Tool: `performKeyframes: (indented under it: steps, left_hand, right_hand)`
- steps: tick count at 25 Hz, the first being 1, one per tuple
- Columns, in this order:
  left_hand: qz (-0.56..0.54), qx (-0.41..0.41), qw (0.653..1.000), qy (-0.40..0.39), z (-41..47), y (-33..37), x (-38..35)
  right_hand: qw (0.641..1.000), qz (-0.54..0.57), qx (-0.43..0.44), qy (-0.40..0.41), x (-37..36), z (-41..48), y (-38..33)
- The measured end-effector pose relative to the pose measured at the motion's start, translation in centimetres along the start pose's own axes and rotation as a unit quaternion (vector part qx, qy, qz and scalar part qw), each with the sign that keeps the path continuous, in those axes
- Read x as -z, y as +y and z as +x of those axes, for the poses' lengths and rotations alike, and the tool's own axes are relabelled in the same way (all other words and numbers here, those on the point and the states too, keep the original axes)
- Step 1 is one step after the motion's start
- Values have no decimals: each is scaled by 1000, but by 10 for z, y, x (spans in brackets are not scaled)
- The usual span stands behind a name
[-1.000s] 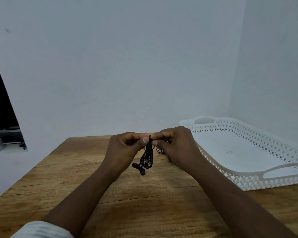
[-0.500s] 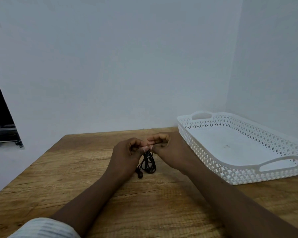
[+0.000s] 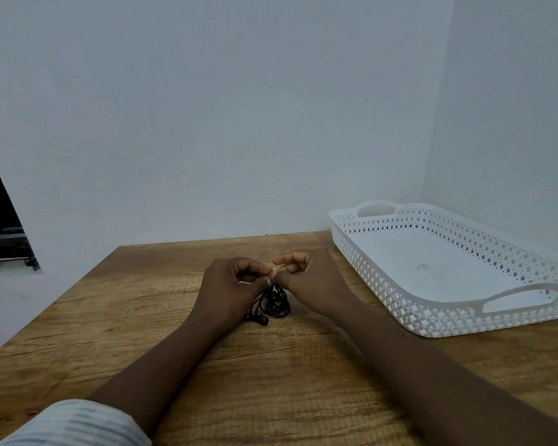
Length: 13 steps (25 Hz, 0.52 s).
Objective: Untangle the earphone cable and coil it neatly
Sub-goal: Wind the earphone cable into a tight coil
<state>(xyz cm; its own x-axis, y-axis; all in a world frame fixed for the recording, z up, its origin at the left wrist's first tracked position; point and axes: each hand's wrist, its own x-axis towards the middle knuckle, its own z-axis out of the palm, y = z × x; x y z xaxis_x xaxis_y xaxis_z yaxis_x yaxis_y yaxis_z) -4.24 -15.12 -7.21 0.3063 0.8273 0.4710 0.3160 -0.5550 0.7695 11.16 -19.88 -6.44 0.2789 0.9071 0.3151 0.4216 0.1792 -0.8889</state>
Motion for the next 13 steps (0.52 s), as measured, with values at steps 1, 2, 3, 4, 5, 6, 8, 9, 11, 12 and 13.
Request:
performKeyframes:
  steps: [1,2,3,4,5,6,8,9,11,12,13]
  left_hand:
    - [0,0,1000,0,0,1,0]
    - [0,1,1000,-1,-1,1,0]
    - [0,1,1000,-2,-1,2,0]
    - [0,1,1000,-4,-1,2,0]
    - [-3,1,1000,-6,-1,2,-1]
    - [-7,2,1000,-9,-2,2,-1]
    - [-18,5,1000,-17,-2,3,0]
    - [-23,7,999,-22,-2,3,0]
    - [-30,13,999,-27,-3,3,0]
    - [-35,18,999,-26,-3,3,0]
    - [-39,24,999,-23,-3,3,0]
  right_hand:
    - [1000,6,-9,3,-1,0,0]
    - [1000,16,-17,3,-1,0,0]
    - [999,28,-24,4,-1,0,1]
    - [999,37,-29,8,-2,0,2]
    - [998,46,-33,13,-2,0,2]
    - [997,56,-40,19,-1,1,3]
    - [996,76,-49,24,-1,2,3]
    - [995,82,-53,24,-1,2,3]
    - [994,89,-59,22,-3,2,4]
    - [994,92,-62,22,-4,2,5]
    - [993,93,-63,22,-5,3,6]
